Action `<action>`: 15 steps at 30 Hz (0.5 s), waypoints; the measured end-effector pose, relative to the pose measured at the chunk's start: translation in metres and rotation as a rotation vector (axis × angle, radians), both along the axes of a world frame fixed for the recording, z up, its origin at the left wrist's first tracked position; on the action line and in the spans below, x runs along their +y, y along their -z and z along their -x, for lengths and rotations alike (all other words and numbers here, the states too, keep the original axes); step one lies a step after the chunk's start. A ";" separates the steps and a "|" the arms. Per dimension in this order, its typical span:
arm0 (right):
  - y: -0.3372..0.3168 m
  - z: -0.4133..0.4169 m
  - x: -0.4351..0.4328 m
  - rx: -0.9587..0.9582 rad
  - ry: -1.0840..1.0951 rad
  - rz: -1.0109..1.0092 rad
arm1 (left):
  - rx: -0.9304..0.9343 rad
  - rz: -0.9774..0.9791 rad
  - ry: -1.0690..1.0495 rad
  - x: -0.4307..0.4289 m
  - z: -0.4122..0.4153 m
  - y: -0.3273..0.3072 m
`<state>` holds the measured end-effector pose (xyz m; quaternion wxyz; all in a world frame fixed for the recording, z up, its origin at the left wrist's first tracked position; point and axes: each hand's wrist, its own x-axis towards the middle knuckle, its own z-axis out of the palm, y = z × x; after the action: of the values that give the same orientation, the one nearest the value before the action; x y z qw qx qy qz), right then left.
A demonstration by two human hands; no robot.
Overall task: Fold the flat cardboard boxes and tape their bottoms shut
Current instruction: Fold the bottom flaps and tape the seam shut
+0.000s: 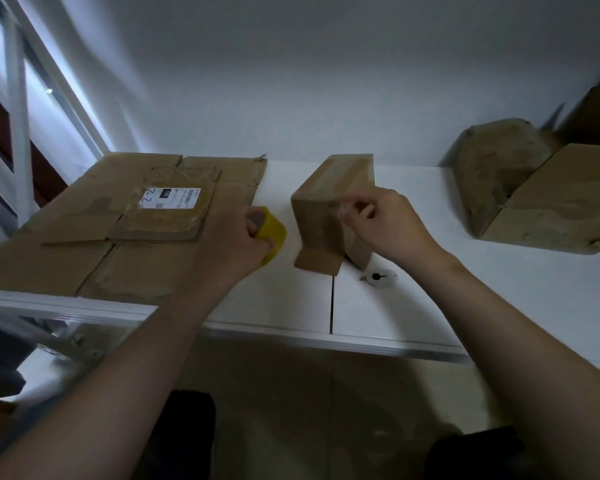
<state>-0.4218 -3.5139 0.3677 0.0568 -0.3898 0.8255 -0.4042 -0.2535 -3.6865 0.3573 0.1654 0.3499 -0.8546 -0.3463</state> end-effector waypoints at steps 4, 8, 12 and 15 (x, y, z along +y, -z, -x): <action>0.014 0.008 -0.017 0.128 0.014 -0.060 | -0.169 0.206 0.022 -0.032 0.009 0.019; 0.032 0.015 -0.023 0.182 0.032 -0.063 | -0.432 0.249 0.073 -0.038 0.027 0.039; 0.034 0.028 -0.012 0.187 0.045 0.000 | -0.215 0.187 0.091 -0.026 0.059 0.033; 0.031 0.034 -0.008 0.072 0.083 0.041 | 0.062 0.003 0.167 -0.005 0.086 0.009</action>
<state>-0.4558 -3.5218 0.3366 0.0024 -0.3706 0.8339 -0.4090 -0.3399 -3.6919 0.3480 0.1629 0.2660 -0.8758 -0.3683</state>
